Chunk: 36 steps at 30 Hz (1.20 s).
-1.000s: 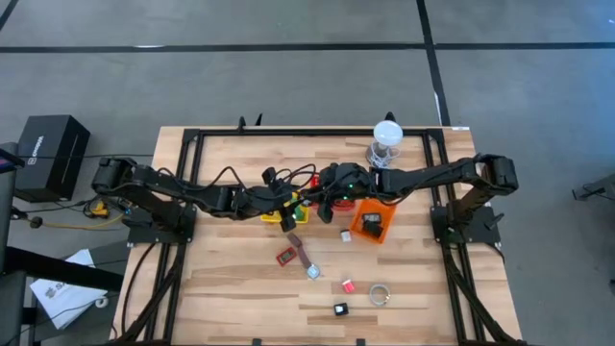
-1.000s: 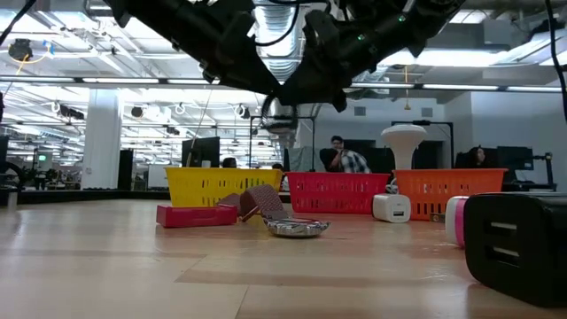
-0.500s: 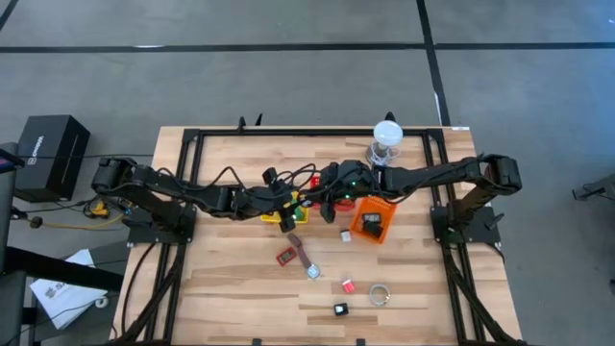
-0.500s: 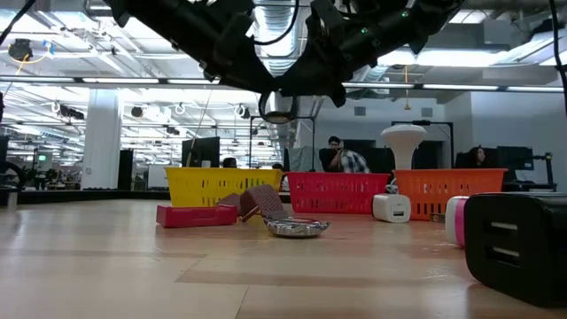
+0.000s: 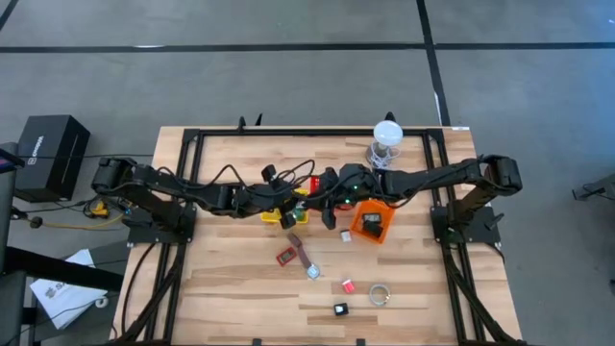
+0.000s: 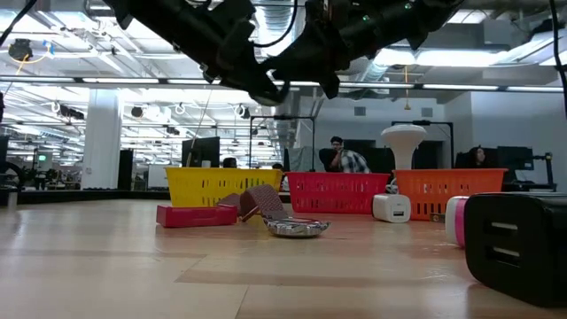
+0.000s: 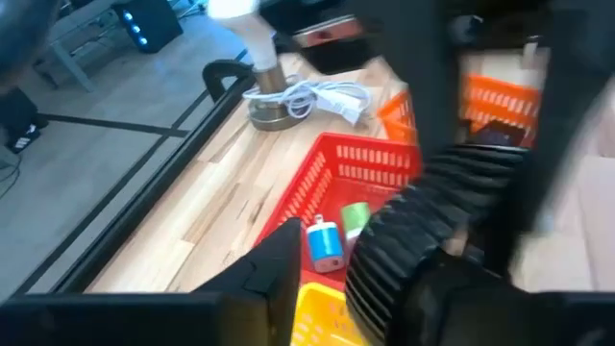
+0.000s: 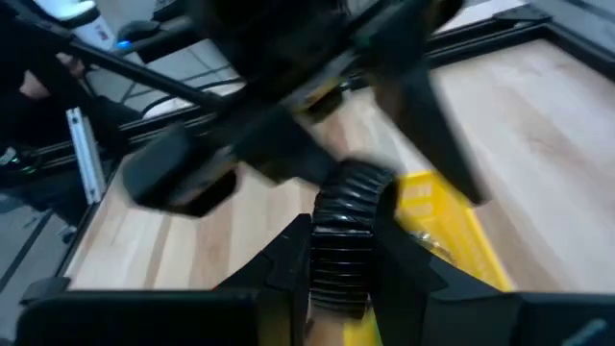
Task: Pick & Place Office items
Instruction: Put the black watch into the yellow bin
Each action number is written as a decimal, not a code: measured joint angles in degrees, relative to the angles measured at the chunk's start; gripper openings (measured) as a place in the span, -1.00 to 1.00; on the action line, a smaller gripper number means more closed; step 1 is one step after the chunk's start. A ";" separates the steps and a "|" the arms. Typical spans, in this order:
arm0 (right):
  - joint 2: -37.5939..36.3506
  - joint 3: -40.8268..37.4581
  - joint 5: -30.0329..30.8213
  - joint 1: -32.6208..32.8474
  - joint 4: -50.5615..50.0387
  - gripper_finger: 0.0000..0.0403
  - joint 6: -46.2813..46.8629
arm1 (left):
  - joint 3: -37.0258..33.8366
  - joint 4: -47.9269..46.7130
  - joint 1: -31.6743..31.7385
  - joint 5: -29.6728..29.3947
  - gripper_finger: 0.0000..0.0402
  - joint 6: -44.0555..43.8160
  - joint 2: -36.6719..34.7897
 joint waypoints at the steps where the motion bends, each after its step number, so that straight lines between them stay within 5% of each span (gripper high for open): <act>1: 0.00 0.00 -0.04 0.03 -0.13 -0.61 0.00 | 0.00 -0.08 0.08 -0.03 -0.49 -0.01 0.00; 11: 0.55 0.00 0.23 -0.33 -0.57 -0.61 1.52 | 0.00 -0.02 0.08 0.15 -0.97 -0.01 0.00; 36: 0.55 0.00 3.69 -2.03 -3.57 -0.61 -2.89 | 0.00 -0.09 0.08 0.30 -0.98 -0.03 0.00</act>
